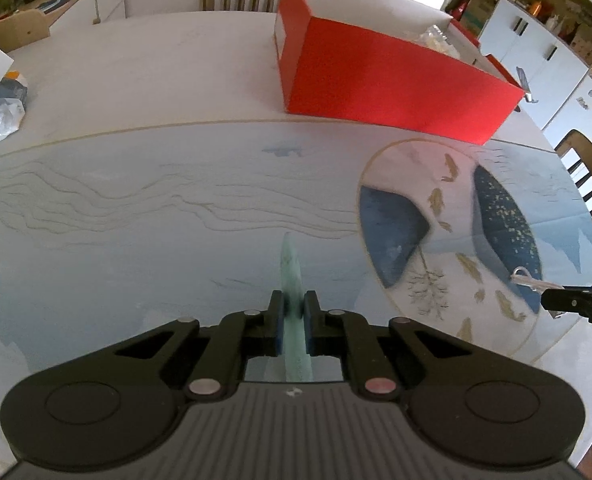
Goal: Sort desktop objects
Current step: 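Lift and carry the green stick and white cable with both tools to the red box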
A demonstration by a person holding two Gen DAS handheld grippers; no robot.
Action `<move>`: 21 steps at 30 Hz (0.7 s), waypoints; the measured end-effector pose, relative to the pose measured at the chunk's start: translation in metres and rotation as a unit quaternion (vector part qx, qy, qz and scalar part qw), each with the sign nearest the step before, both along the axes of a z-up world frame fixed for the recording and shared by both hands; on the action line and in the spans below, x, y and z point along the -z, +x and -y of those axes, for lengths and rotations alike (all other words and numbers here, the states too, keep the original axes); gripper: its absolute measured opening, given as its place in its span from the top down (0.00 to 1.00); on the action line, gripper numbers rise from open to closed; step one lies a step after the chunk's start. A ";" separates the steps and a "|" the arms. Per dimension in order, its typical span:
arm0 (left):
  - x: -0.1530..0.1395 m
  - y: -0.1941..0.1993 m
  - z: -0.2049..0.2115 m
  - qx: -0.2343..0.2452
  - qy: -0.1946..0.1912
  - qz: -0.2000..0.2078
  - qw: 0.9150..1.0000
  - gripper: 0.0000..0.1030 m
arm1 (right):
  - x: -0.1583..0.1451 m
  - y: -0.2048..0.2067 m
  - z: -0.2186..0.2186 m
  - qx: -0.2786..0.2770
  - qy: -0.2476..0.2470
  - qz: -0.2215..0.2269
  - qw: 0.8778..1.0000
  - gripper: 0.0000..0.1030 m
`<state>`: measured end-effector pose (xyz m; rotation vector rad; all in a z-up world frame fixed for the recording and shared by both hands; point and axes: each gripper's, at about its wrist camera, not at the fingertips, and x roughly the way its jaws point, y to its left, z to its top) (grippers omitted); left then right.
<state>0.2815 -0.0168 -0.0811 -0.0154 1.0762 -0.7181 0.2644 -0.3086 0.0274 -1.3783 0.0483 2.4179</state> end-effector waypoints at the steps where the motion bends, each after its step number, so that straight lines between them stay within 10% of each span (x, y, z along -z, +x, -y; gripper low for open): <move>1: -0.001 -0.001 0.001 0.000 -0.002 -0.001 1.000 0.92 | -0.002 0.001 0.000 -0.003 -0.001 -0.002 1.000 0.83; 21: -0.026 -0.013 0.005 -0.012 -0.036 0.005 0.999 0.94 | -0.030 0.007 -0.012 -0.019 -0.012 -0.025 0.999 0.89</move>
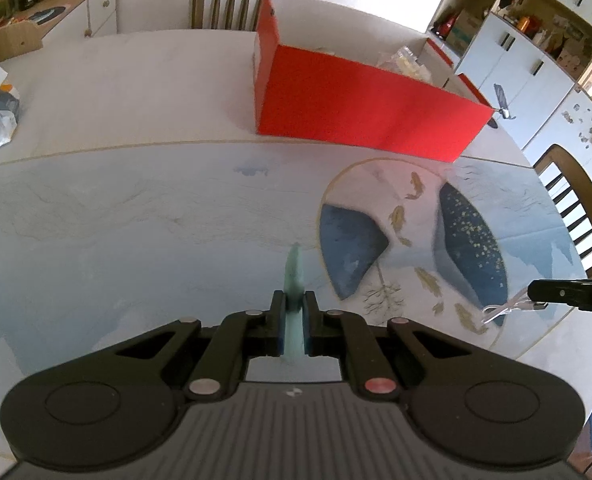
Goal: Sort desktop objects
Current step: 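Lift and carry the green stick and white cable with both tools to the red box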
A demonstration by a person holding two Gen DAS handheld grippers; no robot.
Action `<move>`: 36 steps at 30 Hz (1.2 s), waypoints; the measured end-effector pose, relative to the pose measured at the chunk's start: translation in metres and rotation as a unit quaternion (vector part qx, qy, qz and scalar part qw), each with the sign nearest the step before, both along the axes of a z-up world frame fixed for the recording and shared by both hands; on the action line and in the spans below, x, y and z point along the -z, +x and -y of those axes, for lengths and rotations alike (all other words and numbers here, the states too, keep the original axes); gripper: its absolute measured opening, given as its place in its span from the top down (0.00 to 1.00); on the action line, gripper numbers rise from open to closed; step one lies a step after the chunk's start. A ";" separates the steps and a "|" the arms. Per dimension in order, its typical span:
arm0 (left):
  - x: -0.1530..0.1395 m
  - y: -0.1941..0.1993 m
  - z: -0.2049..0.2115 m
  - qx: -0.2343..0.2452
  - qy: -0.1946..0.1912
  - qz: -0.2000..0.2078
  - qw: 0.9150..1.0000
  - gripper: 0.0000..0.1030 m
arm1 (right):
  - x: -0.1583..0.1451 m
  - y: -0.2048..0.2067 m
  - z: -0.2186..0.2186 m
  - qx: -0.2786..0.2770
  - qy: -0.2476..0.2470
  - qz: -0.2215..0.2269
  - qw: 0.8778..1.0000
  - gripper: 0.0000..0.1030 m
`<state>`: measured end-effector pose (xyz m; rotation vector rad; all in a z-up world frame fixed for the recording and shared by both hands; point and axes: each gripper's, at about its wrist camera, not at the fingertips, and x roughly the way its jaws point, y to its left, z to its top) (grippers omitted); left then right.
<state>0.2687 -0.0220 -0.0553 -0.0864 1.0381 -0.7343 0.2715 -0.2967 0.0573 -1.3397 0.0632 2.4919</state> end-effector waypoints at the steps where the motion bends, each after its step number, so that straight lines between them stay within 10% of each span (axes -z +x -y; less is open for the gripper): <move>1: -0.002 -0.001 0.001 0.001 -0.003 0.001 1.000 0.94 | -0.002 0.000 0.000 -0.001 -0.003 -0.002 1.000 0.89; 36: -0.097 0.029 0.050 0.030 -0.073 0.081 0.994 0.94 | -0.088 -0.045 0.011 -0.073 0.031 -0.069 0.994 0.89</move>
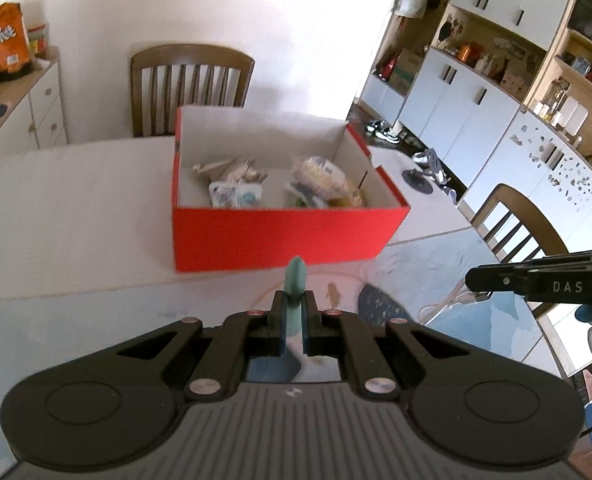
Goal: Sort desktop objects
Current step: 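Lift and carry the green stick and white cable with both tools to the red box, then lower the green stick into the box with the left tool while the right tool lowers the cable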
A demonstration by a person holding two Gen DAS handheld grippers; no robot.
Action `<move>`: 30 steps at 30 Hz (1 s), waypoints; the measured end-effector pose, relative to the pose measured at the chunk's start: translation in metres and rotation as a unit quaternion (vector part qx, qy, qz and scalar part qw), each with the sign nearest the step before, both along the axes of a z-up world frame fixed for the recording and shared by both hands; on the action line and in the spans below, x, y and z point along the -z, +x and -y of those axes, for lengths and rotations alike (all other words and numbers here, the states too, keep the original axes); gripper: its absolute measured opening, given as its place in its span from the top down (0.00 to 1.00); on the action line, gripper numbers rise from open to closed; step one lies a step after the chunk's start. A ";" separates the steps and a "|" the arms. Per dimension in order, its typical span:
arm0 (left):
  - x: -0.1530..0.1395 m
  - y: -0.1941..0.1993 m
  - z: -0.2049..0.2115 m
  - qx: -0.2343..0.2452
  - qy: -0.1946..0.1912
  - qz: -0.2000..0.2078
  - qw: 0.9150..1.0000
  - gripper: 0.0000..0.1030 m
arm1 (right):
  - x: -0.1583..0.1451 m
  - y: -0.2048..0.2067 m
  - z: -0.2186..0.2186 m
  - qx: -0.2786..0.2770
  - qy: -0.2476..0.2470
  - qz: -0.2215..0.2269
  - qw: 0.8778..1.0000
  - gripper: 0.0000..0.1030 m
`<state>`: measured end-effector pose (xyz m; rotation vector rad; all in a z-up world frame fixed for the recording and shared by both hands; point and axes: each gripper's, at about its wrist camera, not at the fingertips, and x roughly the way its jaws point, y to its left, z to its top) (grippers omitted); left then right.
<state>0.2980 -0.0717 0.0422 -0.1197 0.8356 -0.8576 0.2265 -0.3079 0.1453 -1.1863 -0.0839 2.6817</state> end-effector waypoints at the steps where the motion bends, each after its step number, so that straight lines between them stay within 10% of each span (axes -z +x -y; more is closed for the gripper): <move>1: -0.002 0.002 0.002 0.001 -0.001 0.001 1.000 0.94 | -0.003 -0.002 0.000 -0.002 0.002 -0.002 1.000 0.89; 30: -0.051 0.082 0.051 -0.015 -0.010 0.036 0.999 0.94 | -0.058 -0.100 0.007 -0.067 0.031 -0.040 0.996 0.89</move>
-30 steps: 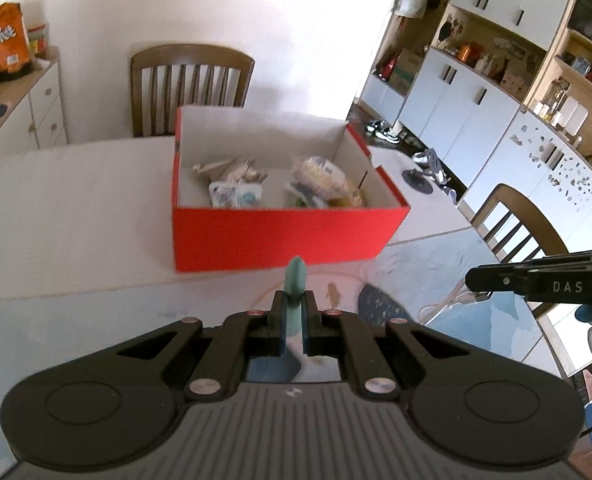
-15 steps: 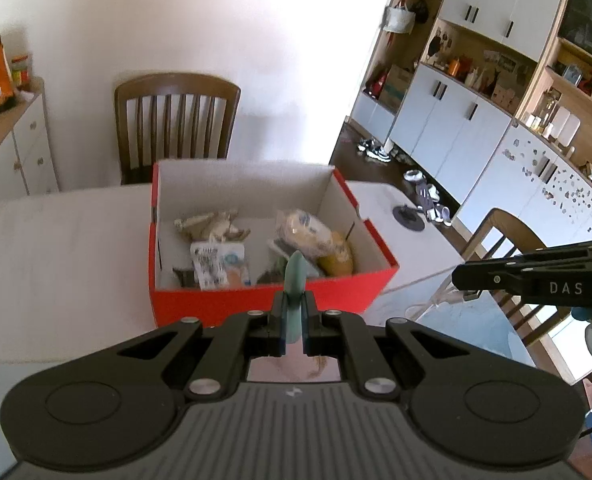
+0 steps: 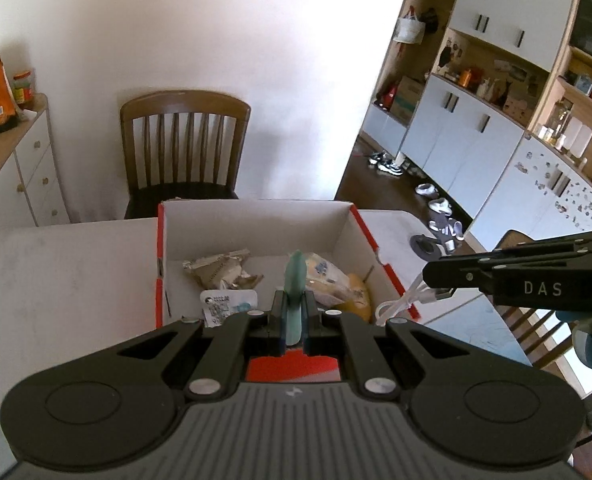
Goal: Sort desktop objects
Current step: 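Lower the green stick into the box with the left tool while the right tool lowers the cable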
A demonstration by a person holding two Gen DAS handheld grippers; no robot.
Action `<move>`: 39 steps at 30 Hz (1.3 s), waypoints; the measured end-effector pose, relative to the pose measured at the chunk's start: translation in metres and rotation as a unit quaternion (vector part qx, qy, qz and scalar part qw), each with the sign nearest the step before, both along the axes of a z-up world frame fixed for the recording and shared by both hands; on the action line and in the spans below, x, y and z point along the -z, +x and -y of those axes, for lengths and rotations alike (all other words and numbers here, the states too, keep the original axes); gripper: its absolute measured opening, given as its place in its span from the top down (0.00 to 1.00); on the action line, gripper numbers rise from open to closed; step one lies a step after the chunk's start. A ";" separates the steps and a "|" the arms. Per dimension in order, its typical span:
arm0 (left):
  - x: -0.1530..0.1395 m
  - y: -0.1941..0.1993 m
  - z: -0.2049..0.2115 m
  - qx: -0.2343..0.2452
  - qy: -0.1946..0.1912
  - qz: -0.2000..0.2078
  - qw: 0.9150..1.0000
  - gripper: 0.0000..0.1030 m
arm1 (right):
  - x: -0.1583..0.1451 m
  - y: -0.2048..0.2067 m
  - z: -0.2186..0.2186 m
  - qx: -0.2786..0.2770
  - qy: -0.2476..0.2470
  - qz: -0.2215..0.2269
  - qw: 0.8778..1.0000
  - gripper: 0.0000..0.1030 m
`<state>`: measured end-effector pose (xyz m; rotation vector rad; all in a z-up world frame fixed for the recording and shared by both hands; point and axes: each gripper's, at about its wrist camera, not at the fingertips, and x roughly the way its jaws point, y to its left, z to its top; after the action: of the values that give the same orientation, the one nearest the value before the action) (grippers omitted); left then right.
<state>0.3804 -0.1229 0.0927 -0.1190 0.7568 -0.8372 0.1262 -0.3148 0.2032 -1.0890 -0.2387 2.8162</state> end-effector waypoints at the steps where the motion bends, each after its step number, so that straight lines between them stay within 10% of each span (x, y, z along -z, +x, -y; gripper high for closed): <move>1: 0.001 0.004 0.001 -0.002 0.003 0.000 1.000 0.94 | 0.001 -0.006 0.001 -0.001 0.000 -0.001 1.000 0.89; 39: 0.091 0.067 0.076 0.043 0.108 -0.055 0.992 0.94 | 0.102 -0.092 -0.044 0.045 -0.051 0.088 0.994 0.85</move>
<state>0.4472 -0.1988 0.0014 0.0626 0.9568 -0.8297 0.0342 -0.2705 0.1008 -1.3356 -0.0574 2.6810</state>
